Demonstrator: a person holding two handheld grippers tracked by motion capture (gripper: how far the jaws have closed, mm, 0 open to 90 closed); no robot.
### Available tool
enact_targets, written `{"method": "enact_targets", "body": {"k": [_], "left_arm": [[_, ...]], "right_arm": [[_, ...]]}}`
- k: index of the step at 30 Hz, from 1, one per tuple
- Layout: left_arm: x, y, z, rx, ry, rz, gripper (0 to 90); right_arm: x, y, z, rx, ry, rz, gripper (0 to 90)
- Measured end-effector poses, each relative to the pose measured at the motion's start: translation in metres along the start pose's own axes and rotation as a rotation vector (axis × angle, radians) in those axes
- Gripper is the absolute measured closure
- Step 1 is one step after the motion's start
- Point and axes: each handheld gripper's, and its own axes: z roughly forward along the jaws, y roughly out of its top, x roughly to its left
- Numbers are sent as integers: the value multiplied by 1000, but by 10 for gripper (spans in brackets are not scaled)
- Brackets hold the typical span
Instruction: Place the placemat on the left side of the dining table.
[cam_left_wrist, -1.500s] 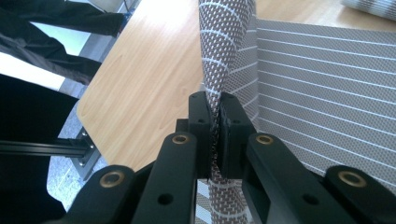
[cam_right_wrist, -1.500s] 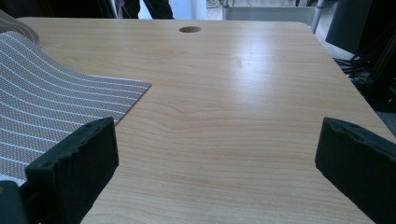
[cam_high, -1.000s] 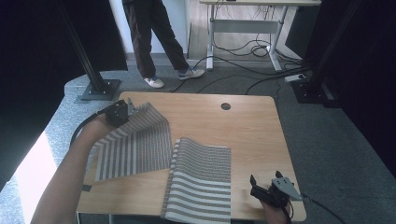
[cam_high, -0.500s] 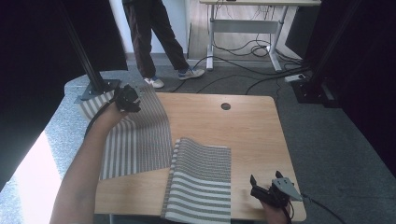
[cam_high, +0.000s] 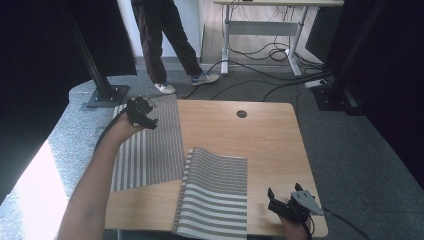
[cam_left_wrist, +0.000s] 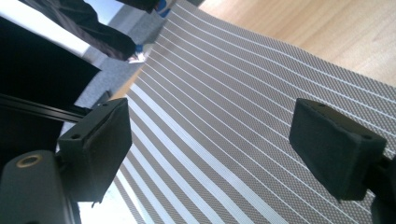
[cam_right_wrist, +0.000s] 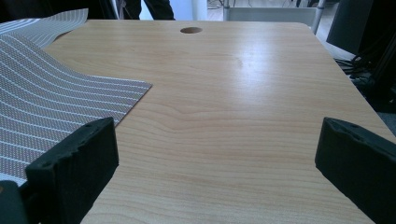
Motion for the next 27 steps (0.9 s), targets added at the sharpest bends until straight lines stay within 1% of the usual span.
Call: {"method": "enact_targets", "body": {"k": [2, 3, 6, 7, 8, 10, 11, 13, 14, 16, 17, 19, 20, 21, 23, 24, 25, 26, 27], "left_arm": [[-1, -4, 1, -1, -40, -17, 117], [-2, -6, 1, 5, -56, -18, 109], [-6, -12, 3, 12, -91, -39, 79], [-8, -15, 3, 8, -104, -49, 68], [-9, -17, 3, 5, -125, -53, 68], [-14, -23, 2, 1, -150, -65, 53], [-17, -25, 2, 0, -170, -64, 45], [-23, -31, 1, 5, -183, -70, 31], [-26, -33, 1, 12, -201, -70, 21], [-32, -39, 0, 10, -221, -89, 14], [-35, -42, -1, 10, -239, -92, 11], [-42, -47, -4, 2, -244, -89, 8], [-46, -50, -6, 1, -260, -87, 8], [-49, -54, -7, -2, -264, -87, 7], [-53, -59, -9, -8, -285, -99, 2], [-56, -61, -11, -6, -284, -99, 0], [-58, -64, -12, -8, -282, -111, 0], [-60, -66, -14, -13, -297, -129, 0], [-62, -69, -16, -19, -302, -145, 0]], "right_arm": [[0, 0, 0, 0, 0, 0, 0], [0, 0, 0, 0, 0, 0, 0], [0, 0, 0, 1, 2, -2, 0], [0, 0, 0, 1, 1, -3, 0], [0, 0, 0, 2, 2, -2, 0], [0, 0, 0, 2, 3, -2, 0], [0, 0, 0, 2, 3, -2, 0], [0, 0, 0, 3, 5, -2, 0], [0, 0, 0, 3, 5, -3, 0], [0, 0, 0, 4, 4, -5, 0], [0, 0, 0, 3, 4, -5, 0], [0, 0, 0, 4, 4, -4, 0], [0, 0, 0, 4, 4, -4, 0], [0, 0, 0, 4, 4, -5, 0], [0, 0, 0, 5, 5, -5, 0], [0, 0, 0, 4, 5, -5, 0], [0, 0, 0, 4, 6, -4, 0], [0, 0, 0, 4, 7, -4, 0], [0, 0, 0, 5, 7, -5, 0]]}}
